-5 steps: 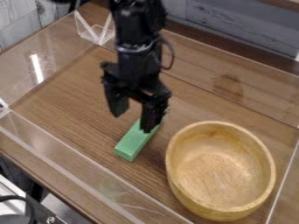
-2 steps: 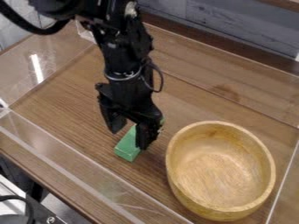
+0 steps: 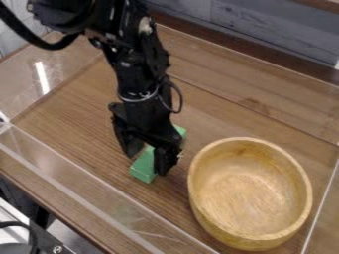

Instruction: Put the green block in the brown bowl

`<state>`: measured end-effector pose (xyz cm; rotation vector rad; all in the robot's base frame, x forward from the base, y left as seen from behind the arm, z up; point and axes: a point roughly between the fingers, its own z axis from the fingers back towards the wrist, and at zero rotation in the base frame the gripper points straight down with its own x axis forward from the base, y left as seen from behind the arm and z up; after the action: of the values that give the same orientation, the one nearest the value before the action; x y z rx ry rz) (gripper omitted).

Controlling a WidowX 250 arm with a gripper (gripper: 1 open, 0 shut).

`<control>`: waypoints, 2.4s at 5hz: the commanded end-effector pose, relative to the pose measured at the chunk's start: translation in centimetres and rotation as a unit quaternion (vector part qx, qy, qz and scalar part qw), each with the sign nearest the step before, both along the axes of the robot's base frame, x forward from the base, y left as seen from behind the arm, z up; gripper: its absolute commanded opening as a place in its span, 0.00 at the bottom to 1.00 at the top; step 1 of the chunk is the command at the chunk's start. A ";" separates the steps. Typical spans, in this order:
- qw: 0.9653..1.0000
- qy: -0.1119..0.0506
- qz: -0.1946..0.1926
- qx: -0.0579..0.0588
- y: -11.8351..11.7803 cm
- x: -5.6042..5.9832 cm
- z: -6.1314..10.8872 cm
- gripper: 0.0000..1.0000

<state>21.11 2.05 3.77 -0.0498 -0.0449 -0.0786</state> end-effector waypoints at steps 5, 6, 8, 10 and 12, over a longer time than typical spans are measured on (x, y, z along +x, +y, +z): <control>1.000 -0.001 0.014 -0.009 0.5 0.0 0.2 0.00; 1.000 0.005 0.015 -0.011 0.5 -0.2 0.5 0.00; 1.000 0.015 0.017 -0.017 0.5 -0.5 1.1 0.00; 0.999 0.020 0.021 -0.024 0.6 -0.7 2.1 0.00; 0.999 0.021 0.034 -0.032 0.0 -0.9 4.0 0.00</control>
<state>19.05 1.87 6.51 -0.1262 0.0524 -0.0022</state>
